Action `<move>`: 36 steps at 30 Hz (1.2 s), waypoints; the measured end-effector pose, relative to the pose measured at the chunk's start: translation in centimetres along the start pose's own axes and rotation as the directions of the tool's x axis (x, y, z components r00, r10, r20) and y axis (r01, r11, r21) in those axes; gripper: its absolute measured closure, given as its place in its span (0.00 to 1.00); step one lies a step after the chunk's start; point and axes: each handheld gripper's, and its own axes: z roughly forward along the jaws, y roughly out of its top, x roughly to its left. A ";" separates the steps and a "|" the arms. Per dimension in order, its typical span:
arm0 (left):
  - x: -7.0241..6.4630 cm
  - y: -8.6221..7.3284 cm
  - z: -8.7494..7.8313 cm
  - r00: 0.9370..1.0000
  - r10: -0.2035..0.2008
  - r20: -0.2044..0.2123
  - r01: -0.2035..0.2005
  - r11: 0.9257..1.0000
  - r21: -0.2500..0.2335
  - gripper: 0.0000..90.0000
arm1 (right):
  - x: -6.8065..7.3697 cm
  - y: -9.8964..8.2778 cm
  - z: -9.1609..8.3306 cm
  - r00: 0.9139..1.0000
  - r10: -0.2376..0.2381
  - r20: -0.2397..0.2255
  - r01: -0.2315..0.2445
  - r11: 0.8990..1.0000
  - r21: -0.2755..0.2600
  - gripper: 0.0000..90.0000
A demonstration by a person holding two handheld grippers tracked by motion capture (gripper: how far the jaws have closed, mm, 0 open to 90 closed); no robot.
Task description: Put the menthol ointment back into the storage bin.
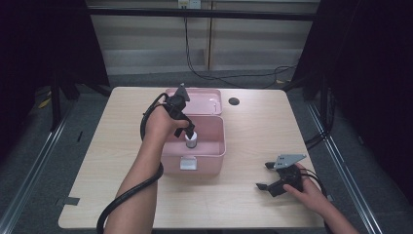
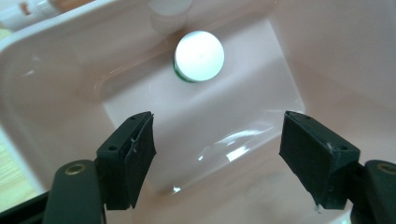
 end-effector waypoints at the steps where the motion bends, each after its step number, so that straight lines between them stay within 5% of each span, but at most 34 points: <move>1: 0.1 -0.1 -0.2 1.000 0.008 -0.003 -0.008 1.000 0.002 0.28 | 0.0 0.0 0.0 1.000 0.000 0.000 0.000 1.000 0.000 0.11; 36: 1.6 -4.5 -5.6 0.997 0.074 0.018 -0.073 0.997 -0.037 0.28 | 0.0 0.0 0.0 1.000 0.000 0.000 0.000 1.000 0.000 0.11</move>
